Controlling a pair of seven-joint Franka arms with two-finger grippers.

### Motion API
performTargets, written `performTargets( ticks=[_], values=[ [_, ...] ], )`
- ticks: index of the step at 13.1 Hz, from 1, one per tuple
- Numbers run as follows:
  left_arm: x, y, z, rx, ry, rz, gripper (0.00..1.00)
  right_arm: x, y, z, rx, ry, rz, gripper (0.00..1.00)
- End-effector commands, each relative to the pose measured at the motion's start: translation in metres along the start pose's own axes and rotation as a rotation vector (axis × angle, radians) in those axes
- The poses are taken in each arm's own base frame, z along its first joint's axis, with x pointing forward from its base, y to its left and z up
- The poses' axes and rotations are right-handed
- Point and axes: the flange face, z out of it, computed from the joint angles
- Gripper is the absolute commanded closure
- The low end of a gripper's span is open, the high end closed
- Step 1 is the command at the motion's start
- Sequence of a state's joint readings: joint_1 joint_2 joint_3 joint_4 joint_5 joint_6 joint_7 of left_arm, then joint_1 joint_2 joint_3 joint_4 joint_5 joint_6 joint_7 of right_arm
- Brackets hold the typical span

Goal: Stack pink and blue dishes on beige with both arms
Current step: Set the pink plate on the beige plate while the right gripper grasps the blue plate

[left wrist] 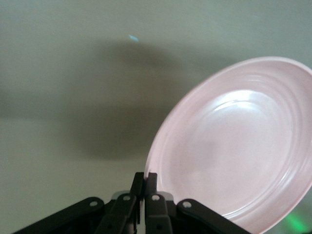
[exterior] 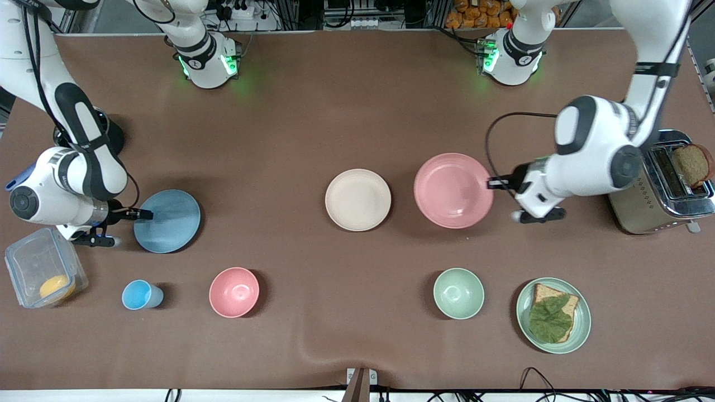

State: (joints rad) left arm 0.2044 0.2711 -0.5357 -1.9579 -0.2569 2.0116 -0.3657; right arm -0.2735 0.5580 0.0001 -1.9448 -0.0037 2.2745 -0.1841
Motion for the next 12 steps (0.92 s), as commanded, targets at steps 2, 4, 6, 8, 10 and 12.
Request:
performTargets(
  ticks=[2, 4, 6, 8, 10, 12],
  values=[
    [-0.031, 0.081, 0.050, -0.013, 0.012, -0.107, 1.00, -0.003, 0.001, -0.004, 0.004, 0.002, -0.010, 1.00],
    [-0.041, 0.108, 0.082, -0.010, 0.027, -0.138, 1.00, -0.004, 0.001, -0.005, 0.003, 0.002, -0.010, 1.00],
    [-0.045, 0.126, 0.115, -0.003, 0.047, -0.160, 1.00, -0.004, 0.001, -0.006, 0.003, 0.004, -0.016, 1.00],
    [-0.050, 0.137, 0.140, 0.012, 0.063, -0.177, 1.00, -0.004, 0.000, -0.010, 0.005, 0.004, -0.041, 1.00],
    [-0.055, 0.147, 0.155, 0.011, 0.075, -0.190, 1.00, -0.005, -0.001, -0.021, 0.004, 0.004, -0.064, 1.00],
    [-0.059, 0.161, 0.175, -0.001, 0.072, -0.198, 1.00, -0.006, -0.005, -0.032, 0.004, -0.002, -0.073, 1.00]
  ],
)
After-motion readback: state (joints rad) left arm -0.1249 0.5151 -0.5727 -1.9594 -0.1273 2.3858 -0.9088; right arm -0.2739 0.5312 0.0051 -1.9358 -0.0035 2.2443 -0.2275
